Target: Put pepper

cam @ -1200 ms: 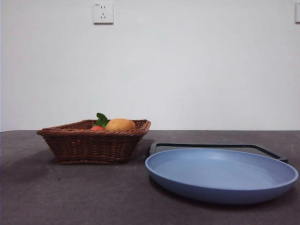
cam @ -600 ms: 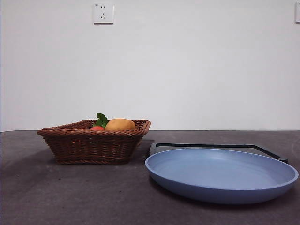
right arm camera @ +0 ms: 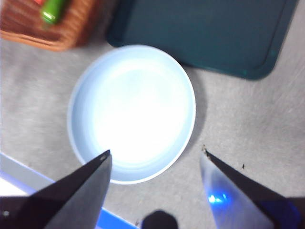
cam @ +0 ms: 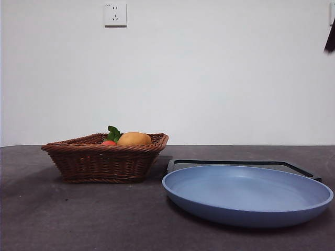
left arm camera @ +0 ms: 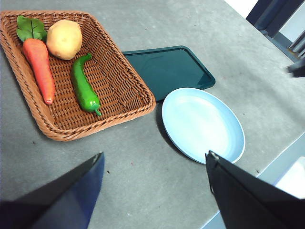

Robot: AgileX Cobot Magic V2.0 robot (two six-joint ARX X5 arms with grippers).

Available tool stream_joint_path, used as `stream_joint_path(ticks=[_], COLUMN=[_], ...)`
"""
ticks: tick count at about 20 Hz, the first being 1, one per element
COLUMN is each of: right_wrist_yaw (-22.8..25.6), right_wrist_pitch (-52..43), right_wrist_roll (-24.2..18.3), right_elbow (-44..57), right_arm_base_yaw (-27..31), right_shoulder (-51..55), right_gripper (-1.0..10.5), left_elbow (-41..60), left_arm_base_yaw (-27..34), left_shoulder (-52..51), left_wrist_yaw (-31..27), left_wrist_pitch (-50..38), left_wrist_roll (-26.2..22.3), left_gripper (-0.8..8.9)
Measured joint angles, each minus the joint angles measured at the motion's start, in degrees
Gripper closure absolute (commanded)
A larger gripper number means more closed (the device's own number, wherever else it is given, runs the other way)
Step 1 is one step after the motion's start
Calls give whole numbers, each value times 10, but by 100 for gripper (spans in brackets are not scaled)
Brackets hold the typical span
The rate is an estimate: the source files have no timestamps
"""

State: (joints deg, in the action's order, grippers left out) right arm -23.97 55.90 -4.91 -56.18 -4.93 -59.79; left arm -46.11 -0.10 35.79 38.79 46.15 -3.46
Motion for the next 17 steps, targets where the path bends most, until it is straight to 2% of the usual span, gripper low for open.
stream_joint_path(ticks=[9,13,17], right_wrist_yaw=[17,57,63], right_wrist_pitch=[-92,-123,-137], right_wrist_roll=[2,1,1], right_elbow=[-1,-1,-1], right_arm_base_yaw=[-39,-60,-63], right_shoulder=[-242,-305,-332], right_gripper=[642,649,651], left_elbow=[0,0,0], left_arm_base_yaw=[0,0,0], left_shoulder=[0,0,0], left_wrist_yaw=[0,0,0], left_wrist_pitch=[-5,-5,-5], left_wrist_roll=[0,0,0], left_gripper=[443,443,443])
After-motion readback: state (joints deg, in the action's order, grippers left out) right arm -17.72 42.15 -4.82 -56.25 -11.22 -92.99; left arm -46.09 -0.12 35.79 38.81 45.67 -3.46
